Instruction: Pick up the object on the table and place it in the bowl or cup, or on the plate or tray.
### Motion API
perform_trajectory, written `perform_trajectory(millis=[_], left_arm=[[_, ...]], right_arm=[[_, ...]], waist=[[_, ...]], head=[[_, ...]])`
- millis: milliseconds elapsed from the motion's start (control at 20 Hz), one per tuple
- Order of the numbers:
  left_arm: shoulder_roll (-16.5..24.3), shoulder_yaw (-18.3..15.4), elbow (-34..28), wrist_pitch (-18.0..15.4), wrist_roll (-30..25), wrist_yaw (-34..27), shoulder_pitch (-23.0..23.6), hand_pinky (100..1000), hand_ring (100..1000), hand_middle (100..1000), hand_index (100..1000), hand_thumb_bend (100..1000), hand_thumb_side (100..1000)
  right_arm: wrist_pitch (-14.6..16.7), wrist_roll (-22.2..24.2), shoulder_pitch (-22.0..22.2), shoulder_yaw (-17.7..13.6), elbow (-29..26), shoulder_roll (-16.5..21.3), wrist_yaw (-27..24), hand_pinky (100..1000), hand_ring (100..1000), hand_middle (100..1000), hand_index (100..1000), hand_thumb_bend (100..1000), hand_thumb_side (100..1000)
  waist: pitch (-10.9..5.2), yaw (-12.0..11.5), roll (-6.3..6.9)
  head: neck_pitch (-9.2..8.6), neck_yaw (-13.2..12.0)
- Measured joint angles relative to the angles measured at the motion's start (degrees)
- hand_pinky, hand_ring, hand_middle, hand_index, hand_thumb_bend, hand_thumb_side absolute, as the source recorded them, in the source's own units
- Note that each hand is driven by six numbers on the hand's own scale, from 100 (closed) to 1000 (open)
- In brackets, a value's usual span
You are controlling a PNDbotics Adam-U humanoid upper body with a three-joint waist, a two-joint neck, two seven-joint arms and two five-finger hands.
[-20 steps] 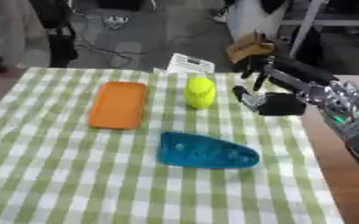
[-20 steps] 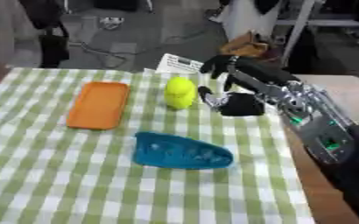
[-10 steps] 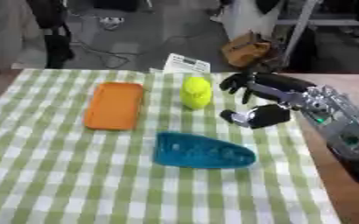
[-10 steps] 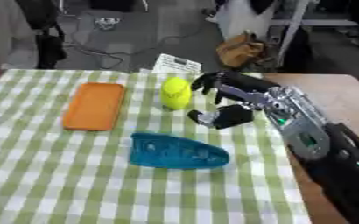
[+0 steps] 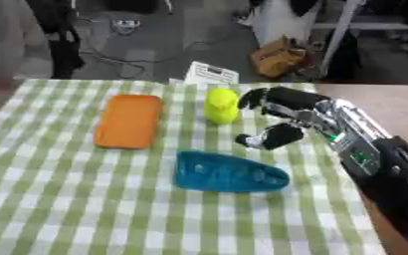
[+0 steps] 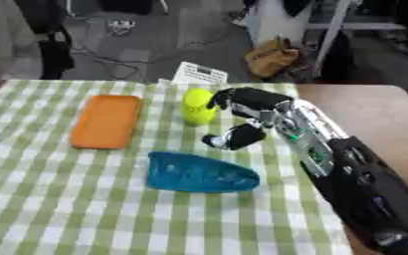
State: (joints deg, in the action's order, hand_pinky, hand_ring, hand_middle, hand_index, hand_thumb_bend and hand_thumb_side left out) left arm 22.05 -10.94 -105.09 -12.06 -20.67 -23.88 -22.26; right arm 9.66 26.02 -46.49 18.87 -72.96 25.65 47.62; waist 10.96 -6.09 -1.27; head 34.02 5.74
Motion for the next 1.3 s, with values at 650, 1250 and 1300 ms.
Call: perform_trajectory(millis=[650,1250,1300], left_arm=[[0.0,0.2,0.0,0.1,-0.4,-0.3,-0.3,690,696,736,814,199,859],[-0.5,0.2,0.1,0.2,-0.7,-0.3,-0.3,689,696,737,814,201,860],[-0.5,0.2,0.1,0.2,-0.7,-0.3,-0.3,689,696,737,815,201,860]], right_arm=[[2.5,-0.5,-0.2,-0.1,4.6,-2.7,2.1,722,833,857,900,413,606],[4.7,5.2,0.6,1.0,4.8,-4.0,2.0,726,831,855,900,413,628],[4.8,5.6,0.7,1.0,4.8,-4.2,2.0,726,831,854,900,414,628]], waist=[[0.05,-0.5,0.00],[0.05,-0.3,0.00],[0.05,-0.3,0.00]], head=[[-0.34,0.4],[-0.34,0.5],[-0.34,0.4]])
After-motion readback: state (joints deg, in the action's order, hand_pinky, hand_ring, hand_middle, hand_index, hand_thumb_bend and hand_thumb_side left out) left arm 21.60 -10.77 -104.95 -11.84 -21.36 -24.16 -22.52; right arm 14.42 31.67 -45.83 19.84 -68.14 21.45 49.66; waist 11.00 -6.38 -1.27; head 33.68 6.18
